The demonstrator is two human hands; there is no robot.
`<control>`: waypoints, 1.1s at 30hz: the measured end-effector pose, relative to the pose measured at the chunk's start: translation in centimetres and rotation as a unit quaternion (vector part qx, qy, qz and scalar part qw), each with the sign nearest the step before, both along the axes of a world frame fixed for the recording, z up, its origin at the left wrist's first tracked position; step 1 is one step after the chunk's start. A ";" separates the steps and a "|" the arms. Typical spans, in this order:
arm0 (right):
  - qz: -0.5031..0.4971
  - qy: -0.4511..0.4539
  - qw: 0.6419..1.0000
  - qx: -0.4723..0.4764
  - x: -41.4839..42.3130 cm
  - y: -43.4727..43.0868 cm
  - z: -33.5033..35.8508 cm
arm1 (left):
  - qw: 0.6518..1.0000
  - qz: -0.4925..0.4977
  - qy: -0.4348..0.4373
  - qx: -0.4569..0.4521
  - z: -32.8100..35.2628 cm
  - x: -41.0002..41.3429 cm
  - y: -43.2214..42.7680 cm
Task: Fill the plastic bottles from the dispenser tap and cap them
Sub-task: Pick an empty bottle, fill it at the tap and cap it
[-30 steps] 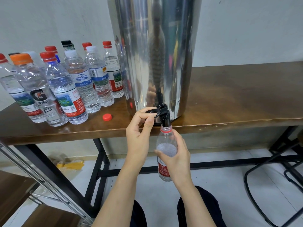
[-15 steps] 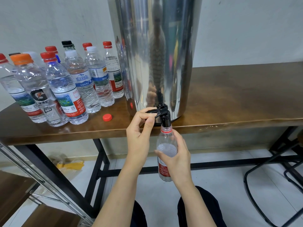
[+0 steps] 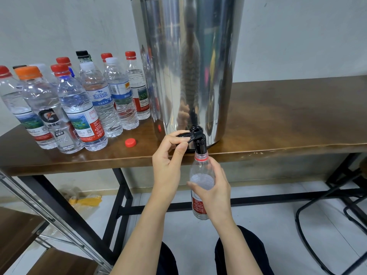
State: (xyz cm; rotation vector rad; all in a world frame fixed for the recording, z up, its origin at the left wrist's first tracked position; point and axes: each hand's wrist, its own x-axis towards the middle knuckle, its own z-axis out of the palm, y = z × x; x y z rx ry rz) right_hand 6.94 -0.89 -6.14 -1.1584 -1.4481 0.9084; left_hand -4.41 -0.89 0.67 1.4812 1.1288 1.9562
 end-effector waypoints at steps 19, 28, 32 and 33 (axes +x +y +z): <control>0.001 0.012 1.000 -0.007 -0.1 -0.3 0.3 | 1.000 -0.019 -0.016 0.002 -0.1 0.0 0.0; 0.000 0.009 1.000 -0.007 -0.1 -0.2 0.2 | 1.000 -0.021 -0.010 0.009 0.1 0.1 -0.1; 0.001 0.005 1.000 -0.007 0.0 -0.1 0.2 | 1.000 -0.021 -0.010 0.007 0.1 0.1 -0.1; 0.002 0.004 1.000 -0.006 0.0 -0.1 0.3 | 1.000 -0.022 -0.012 0.007 0.1 0.1 -0.1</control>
